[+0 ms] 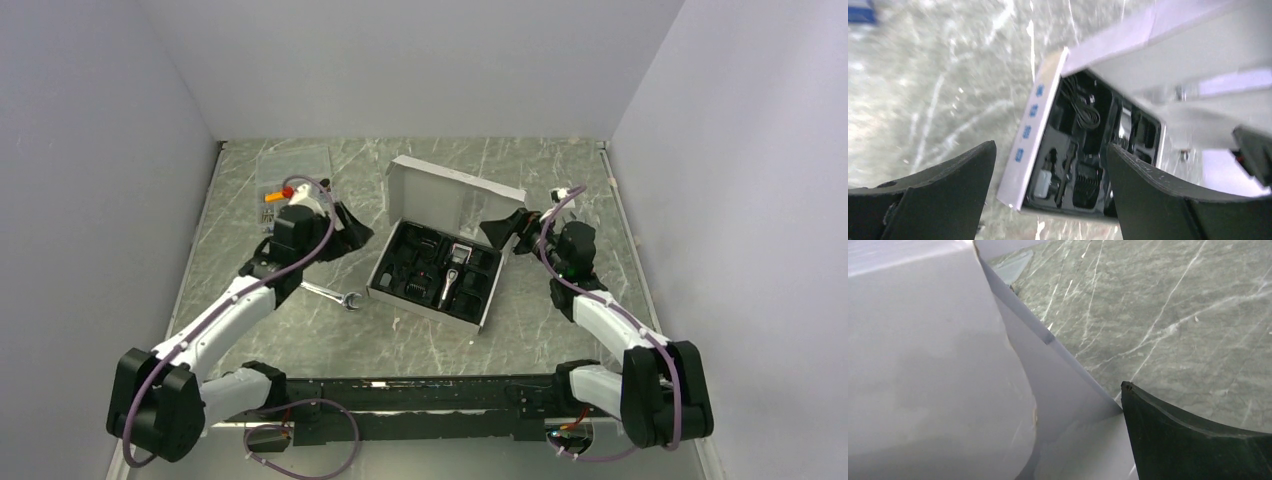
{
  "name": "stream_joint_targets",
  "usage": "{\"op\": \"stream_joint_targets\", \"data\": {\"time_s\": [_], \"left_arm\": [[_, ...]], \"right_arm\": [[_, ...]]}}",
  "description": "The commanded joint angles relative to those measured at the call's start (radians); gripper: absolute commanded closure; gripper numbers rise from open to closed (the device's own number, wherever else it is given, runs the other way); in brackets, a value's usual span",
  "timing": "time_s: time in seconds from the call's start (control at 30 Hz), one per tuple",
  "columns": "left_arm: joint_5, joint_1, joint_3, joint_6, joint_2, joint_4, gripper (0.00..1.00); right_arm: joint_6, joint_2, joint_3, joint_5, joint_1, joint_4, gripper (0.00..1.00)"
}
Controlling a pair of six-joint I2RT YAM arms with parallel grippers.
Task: Sort the hair-cutting tools
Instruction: Close the storage box at the center of the board.
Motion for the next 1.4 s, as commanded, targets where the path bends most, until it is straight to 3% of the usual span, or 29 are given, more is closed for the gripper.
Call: {"op": "stream_joint_targets", "data": {"time_s": [0.0, 0.1, 0.2, 0.37, 0.6, 1.03, 1.37], "left_arm": [[-0.024, 0.098, 0.095, 0.043, 0.003, -0.025, 0.13], [-0.016, 0.137, 0.143, 0.035, 0.066, 0.015, 0.14], [0.043, 0.168, 0.158, -0.002, 0.14, 0.181, 0.15], [0.099, 0.182, 0.274, -0.024, 0.34, 0.253, 0.17], [0.274, 0.179, 0.29, -0.088, 0.526, 0.517, 0.24], [0.301, 0.091, 0.106, -0.053, 0.442, 0.758, 0.27], [0.233, 0.036, -0.047, -0.053, 0.313, 0.796, 0.29]], "right_arm": [[-0.009, -0.074, -0.038, 0.015, 0.012, -0.039, 0.0], [0.002, -0.107, -0.045, 0.019, 0.014, -0.069, 0.0], [0.032, -0.139, -0.05, 0.022, 0.017, -0.09, 0.0], [0.09, -0.186, -0.058, 0.03, 0.024, -0.116, 0.0], [0.079, -0.181, -0.059, 0.028, 0.025, -0.139, 0.0], [0.052, -0.057, -0.023, -0.019, 0.028, -0.057, 0.0], [0.054, -0.001, 0.019, -0.041, 0.032, -0.033, 0.0]]}}
